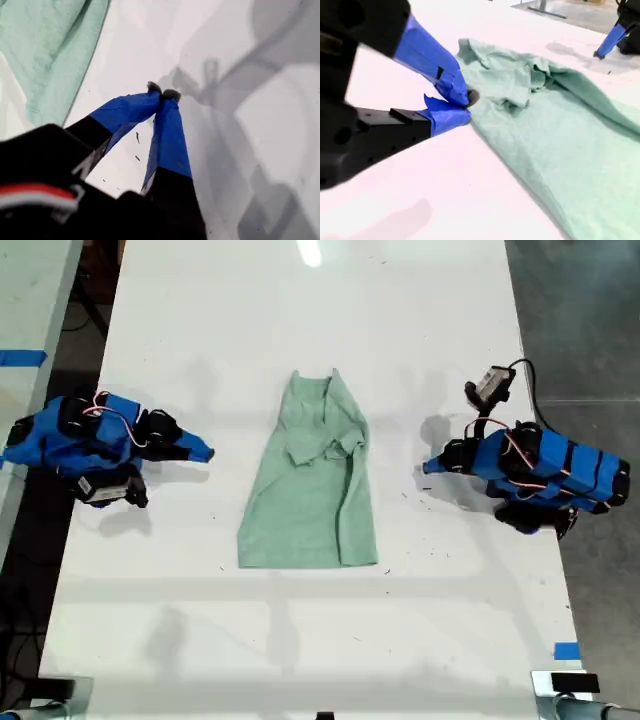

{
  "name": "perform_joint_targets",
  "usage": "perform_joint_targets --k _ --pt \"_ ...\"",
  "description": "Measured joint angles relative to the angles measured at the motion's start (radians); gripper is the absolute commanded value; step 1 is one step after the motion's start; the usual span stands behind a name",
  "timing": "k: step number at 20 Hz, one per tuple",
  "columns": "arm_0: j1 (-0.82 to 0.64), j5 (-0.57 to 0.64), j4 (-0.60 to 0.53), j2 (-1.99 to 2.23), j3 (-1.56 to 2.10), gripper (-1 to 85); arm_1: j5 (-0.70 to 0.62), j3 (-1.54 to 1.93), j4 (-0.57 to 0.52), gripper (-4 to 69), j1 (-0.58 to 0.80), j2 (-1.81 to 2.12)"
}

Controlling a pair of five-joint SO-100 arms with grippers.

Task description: Fold t shirt

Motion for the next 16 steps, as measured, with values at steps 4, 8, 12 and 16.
perform_joint_targets --k 4,8,12,16 --pt "0.172 -0.163 0.038 -0.362 -0.298 -0.3 0.000 0.000 0.000 1.1 0.000 0.000" --pt "0.252 -0.195 0.071 -0.739 -0.565 -0.3 0.000 0.000 0.000 1.1 0.000 0.000" --pt "0.256 -0.195 0.064 -1.150 -0.749 0.1 0.000 0.000 0.000 1.1 0.000 0.000" --pt "0.287 -0.195 -0.040 -1.355 -0.765 8.7 0.000 0.000 0.000 1.1 0.000 0.000"
